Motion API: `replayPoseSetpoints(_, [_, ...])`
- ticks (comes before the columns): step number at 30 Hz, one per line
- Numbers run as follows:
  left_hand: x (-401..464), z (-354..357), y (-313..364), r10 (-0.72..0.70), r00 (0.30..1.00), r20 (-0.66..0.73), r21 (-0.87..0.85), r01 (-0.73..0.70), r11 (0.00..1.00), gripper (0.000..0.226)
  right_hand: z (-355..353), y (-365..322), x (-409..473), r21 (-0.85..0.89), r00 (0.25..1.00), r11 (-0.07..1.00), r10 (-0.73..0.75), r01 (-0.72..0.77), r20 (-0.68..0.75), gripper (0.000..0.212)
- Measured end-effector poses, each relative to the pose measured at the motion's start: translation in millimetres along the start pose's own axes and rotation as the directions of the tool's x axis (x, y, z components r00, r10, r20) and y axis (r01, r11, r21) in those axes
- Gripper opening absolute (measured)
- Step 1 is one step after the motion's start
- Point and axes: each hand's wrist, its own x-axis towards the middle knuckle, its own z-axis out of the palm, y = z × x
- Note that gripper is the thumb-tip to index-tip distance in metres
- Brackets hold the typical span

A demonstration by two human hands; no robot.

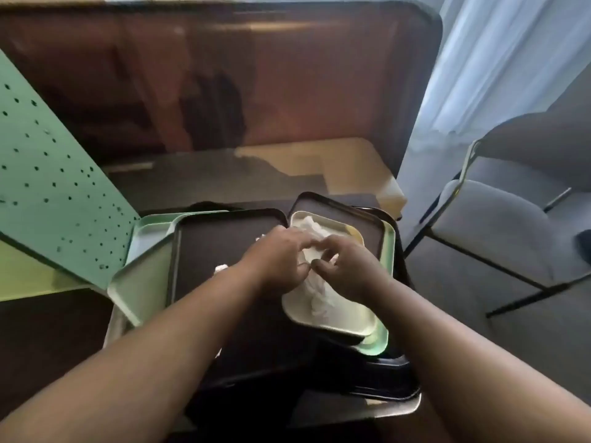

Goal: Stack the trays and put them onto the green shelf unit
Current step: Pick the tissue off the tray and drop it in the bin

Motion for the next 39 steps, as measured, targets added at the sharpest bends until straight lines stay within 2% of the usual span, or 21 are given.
replayPoseSetpoints(4, [3.5, 13.9, 2.5, 0.109, 0.994, -0.026, 0.189, -0.102, 0.977, 0.046, 17.7, 11.4, -4.7, -0.058, 0.996, 0.997, -0.038, 0.042, 0.075, 0.041])
replayPoseSetpoints(8, [8.6, 15.9, 1.9, 0.219, 0.971, -0.09, 0.211, -0.196, 0.958, 0.042, 25.7, 20.0, -5.7, -0.082, 0.984, 0.982, -0.163, 0.168, 0.066, 0.009])
replayPoseSetpoints(10, [9.0, 12.8, 5.4, 0.284, 0.95, -0.133, 0.228, -0.25, 0.941, 0.039, 26.9, 21.3, -7.0, -0.095, 0.964, 0.961, -0.251, 0.26, 0.09, 0.012])
replayPoseSetpoints(13, [9.8, 11.5, 14.2, 0.363, 0.929, -0.079, 0.24, -0.335, 0.911, 0.03, 23.7, 23.6, -6.0, -0.171, 0.961, 0.95, -0.242, 0.263, 0.131, 0.016])
replayPoseSetpoints(15, [9.8, 12.0, 20.0, 0.35, 0.935, -0.063, 0.248, -0.325, 0.912, 0.032, 18.3, 23.4, -5.0, -0.191, 0.959, 0.944, -0.243, 0.268, 0.147, 0.019])
replayPoseSetpoints(16, [10.0, 12.8, 21.9, 0.331, 0.941, -0.075, 0.242, -0.305, 0.921, 0.035, 14.7, 23.9, -5.6, -0.126, 0.963, 0.961, -0.228, 0.246, 0.147, 0.019])
replayPoseSetpoints(18, [6.2, 15.2, 25.9, 0.281, 0.953, -0.113, 0.223, -0.252, 0.942, 0.043, 7.8, 24.3, -10.3, 0.126, 0.976, 0.979, -0.175, 0.159, 0.128, 0.016])
replayPoseSetpoints(19, [3.9, 16.3, 27.2, 0.259, 0.956, -0.138, 0.202, -0.229, 0.952, 0.047, 5.1, 25.1, -13.7, 0.24, 0.984, 0.963, -0.151, 0.125, 0.095, 0.017])
replayPoseSetpoints(22, [-5.0, 22.3, 30.3, 0.224, 0.955, -0.193, 0.099, -0.208, 0.973, 0.045, 0.3, 29.9, -23.6, 0.418, 0.996, 0.904, -0.085, 0.092, -0.036, 0.024])
replayPoseSetpoints(26, [-13.2, 29.0, 35.5, 0.216, 0.903, -0.371, 0.023, -0.224, 0.974, 0.022, -7.8, 22.1, -32.5, 0.725, 1.0, 0.688, -0.029, 0.027, -0.01, 0.021])
replayPoseSetpoints(28, [-12.4, 27.8, 37.4, 0.225, 0.877, -0.425, 0.064, -0.219, 0.974, 0.024, -9.8, 18.0, -28.2, 0.812, 0.999, 0.583, -0.031, 0.029, -0.014, 0.015])
replayPoseSetpoints(29, [-10.8, 25.7, 37.6, 0.215, 0.874, -0.436, 0.076, -0.203, 0.976, 0.029, -10.3, 17.2, -23.0, 0.814, 0.999, 0.579, -0.027, 0.051, -0.043, 0.012])
replayPoseSetpoints(33, [-2.1, 13.8, 24.7, 0.075, 0.879, -0.471, 0.08, -0.043, 0.996, 0.047, -10.1, 16.4, 0.7, 0.68, 0.959, 0.723, 0.087, 0.125, -0.27, 0.029])
replayPoseSetpoints(35, [1.9, 10.5, 15.1, 0.016, 0.86, -0.511, 0.091, 0.035, 0.995, 0.046, -9.6, 20.4, 12.4, 0.584, 0.926, 0.804, 0.131, 0.11, -0.354, 0.022])
replayPoseSetpoints(37, [3.5, 9.7, 8.2, 0.005, 0.832, -0.555, 0.099, 0.06, 0.993, 0.042, -5.5, 27.4, 25.5, 0.461, 0.921, 0.884, 0.114, 0.078, -0.374, 0.02])
replayPoseSetpoints(39, [3.5, 10.7, 2.9, 0.017, 0.81, -0.586, 0.103, 0.053, 0.993, 0.04, 1.8, 32.3, 36.1, 0.305, 0.944, 0.952, 0.091, 0.011, -0.318, 0.035])
